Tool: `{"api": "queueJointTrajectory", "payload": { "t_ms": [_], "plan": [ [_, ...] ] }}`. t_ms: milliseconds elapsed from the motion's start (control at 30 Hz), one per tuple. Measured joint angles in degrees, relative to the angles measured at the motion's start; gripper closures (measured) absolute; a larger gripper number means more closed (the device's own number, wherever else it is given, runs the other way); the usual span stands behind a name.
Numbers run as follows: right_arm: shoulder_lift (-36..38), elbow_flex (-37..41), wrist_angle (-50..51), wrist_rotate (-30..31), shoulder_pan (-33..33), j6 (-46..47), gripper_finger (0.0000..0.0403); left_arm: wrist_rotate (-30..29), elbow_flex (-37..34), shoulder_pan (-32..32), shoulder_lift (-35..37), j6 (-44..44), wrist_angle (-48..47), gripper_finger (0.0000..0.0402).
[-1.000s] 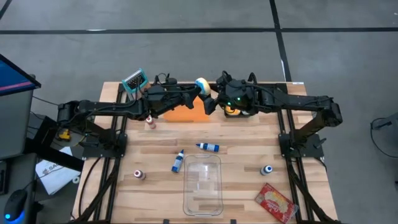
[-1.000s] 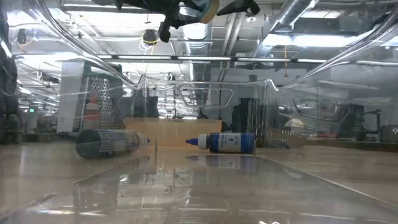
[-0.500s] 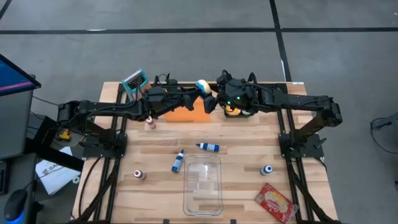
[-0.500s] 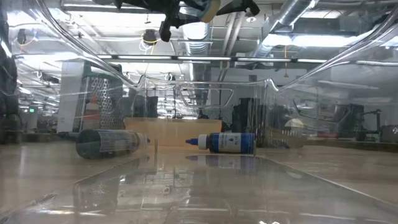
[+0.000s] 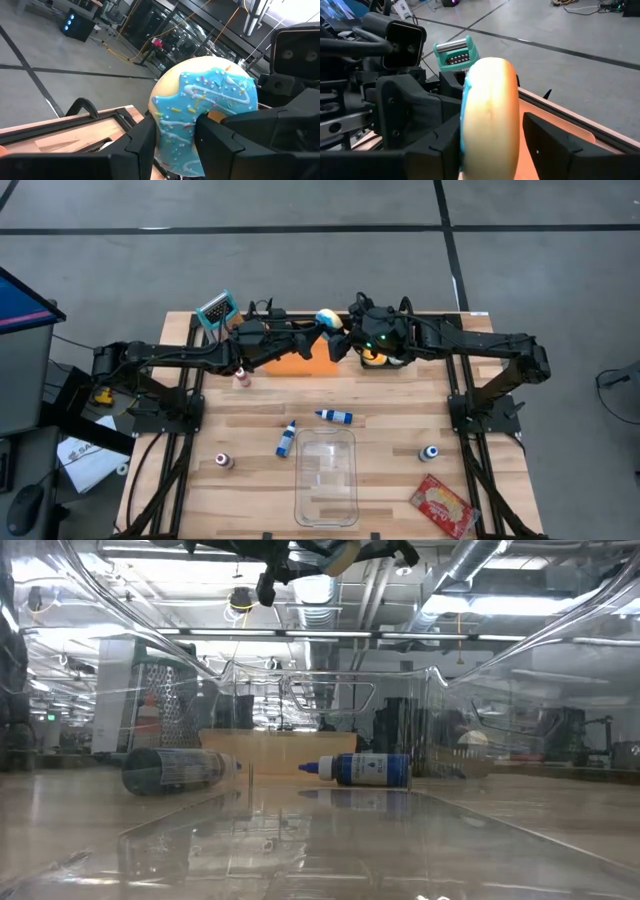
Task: Pick & Place Food Item
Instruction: Put the blue doughnut into the black bin
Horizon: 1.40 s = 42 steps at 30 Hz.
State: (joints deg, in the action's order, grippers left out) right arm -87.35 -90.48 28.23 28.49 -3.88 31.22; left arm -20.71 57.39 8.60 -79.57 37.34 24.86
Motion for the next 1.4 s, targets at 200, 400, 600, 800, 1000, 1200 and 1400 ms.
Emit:
{"api": "queueJointTrajectory", "payload": {
  "t_ms": [200, 400, 600, 800, 1000, 1200, 1400],
  "plan": [
    [0.5, 0.0, -0.4, 0.1, 0.6, -0.3, 0.0237, 0.0, 0.1, 0.0, 0.5, -2.4, 0.1, 0.0277],
    [0.5, 0.0, -0.2, 0.1, 0.9, -0.3, 0.0238, 0.3, 0.0, -0.1, 1.5, -2.6, -0.4, 0.0253],
    [0.5, 0.0, -0.3, 0.1, 0.9, -0.9, 0.0239, 0.7, 0.0, -1.1, 2.4, -2.6, -1.5, 0.0224],
    [0.5, 0.0, -1.1, 0.1, 0.9, -1.2, 0.0241, 0.8, 0.0, -1.4, 3.4, -2.6, -3.7, 0.0205],
    [0.5, 0.0, -0.9, 0.5, 0.8, -1.2, 0.0252, 0.7, 0.1, -1.5, 4.3, -2.9, -3.1, 0.0199],
    [0.5, 0.0, -0.8, 0.5, 0.8, -1.3, 0.0283, 0.6, 0.0, -1.5, 4.2, -2.9, -3.3, 0.0199],
    [0.5, 0.0, -0.6, 0.5, 0.8, -1.9, 0.0307, 0.6, 0.0, -1.5, 4.6, -4.4, -3.6, 0.0203]
  ]
}}
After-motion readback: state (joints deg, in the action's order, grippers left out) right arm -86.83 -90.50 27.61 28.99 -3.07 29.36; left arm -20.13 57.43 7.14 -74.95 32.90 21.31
